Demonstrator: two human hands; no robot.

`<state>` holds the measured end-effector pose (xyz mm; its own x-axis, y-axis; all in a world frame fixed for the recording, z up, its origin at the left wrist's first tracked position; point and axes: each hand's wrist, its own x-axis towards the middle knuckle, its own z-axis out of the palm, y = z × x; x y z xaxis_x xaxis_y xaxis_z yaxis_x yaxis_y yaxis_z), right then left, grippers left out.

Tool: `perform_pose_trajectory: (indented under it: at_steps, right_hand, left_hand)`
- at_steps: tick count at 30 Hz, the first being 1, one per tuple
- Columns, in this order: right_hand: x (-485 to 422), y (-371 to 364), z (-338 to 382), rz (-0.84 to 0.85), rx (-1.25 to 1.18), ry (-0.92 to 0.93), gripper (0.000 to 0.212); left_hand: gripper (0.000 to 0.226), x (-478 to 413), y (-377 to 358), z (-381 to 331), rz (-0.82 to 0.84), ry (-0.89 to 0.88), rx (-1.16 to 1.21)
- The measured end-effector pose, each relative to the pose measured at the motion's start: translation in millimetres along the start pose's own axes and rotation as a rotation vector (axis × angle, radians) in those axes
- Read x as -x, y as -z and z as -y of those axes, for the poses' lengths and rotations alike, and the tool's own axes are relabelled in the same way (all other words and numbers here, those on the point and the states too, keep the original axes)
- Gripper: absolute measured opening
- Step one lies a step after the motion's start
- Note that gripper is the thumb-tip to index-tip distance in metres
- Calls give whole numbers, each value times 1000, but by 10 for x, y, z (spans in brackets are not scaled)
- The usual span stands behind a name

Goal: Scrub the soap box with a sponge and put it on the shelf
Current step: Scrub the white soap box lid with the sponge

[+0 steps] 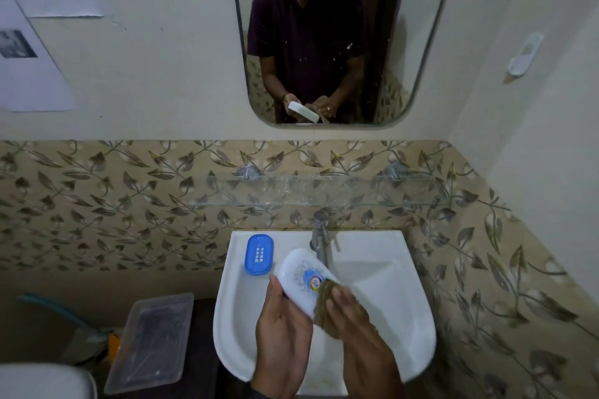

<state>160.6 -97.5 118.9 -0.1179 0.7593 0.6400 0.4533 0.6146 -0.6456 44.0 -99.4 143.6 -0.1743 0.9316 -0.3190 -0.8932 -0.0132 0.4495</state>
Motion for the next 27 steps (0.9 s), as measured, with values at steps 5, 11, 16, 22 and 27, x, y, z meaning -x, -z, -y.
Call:
perform_pose_trajectory:
  at_steps: [5,11,16,22,27]
  right_hand:
    - [-360,-56,176,85,-47,-29,38]
    - [-14,-78,96,357,375,385,45]
    - [47,-72,-166,276,316,313,46]
    - [-327,-207,132,118,62,-45,48]
    - [-96,-64,174,388,163,30,70]
  left_hand:
    - [58,84,-24,146,-2,136,166]
    - [64,32,93,77,-38,209,22]
    - [56,20,176,64,-108,134,41]
    - [46,-9,116,227,-104,120,-90]
    - [55,-114,213,235,-135,222,74]
